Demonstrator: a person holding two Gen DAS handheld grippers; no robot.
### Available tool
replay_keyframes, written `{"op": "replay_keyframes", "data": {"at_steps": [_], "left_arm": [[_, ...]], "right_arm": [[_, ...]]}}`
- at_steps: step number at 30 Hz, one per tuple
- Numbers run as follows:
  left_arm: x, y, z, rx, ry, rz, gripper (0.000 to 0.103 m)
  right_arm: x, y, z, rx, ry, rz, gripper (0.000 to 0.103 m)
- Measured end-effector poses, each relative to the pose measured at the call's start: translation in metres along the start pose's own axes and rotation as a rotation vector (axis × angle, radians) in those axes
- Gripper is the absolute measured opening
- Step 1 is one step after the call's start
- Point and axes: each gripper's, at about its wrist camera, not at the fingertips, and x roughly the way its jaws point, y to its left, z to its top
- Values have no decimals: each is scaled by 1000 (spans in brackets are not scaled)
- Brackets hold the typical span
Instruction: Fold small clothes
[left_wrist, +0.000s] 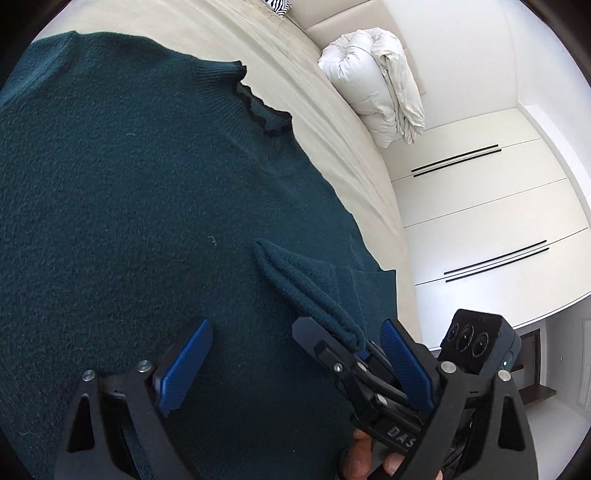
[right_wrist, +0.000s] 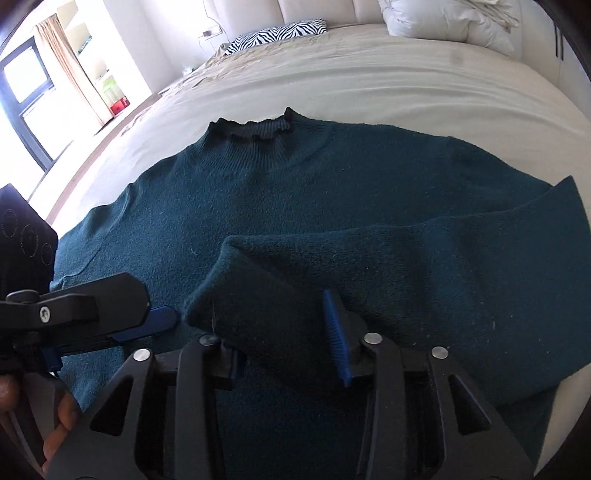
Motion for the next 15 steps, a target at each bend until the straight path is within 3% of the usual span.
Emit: {"op": "replay_keyframes", "data": {"at_steps": [1, 6, 9, 11, 12, 14, 15], "left_arm": [[3, -3, 1, -1, 7, -1, 95], [27, -16, 9, 3, 43, 23, 95], [43, -23, 15, 19, 63, 61, 86], [53, -25, 21, 28, 79, 110, 58], [55, -25, 23, 26, 86, 132, 50], [58, -24, 26, 32, 91, 176, 15], [56, -23, 28, 31, 90, 176, 12]], "right_arm": [[-13, 2, -18, 19, -11, 13, 62], [-51, -27, -61, 237, -88, 131, 63], [-76, -55, -87, 385, -154, 217, 63], [-89, -69, -100, 440, -182, 224, 63], [-95, -73, -109, 458, -190, 229, 63], [-103, -85, -118, 497, -206, 258, 64], [-107, -92, -123, 517, -209, 265, 64]]}}
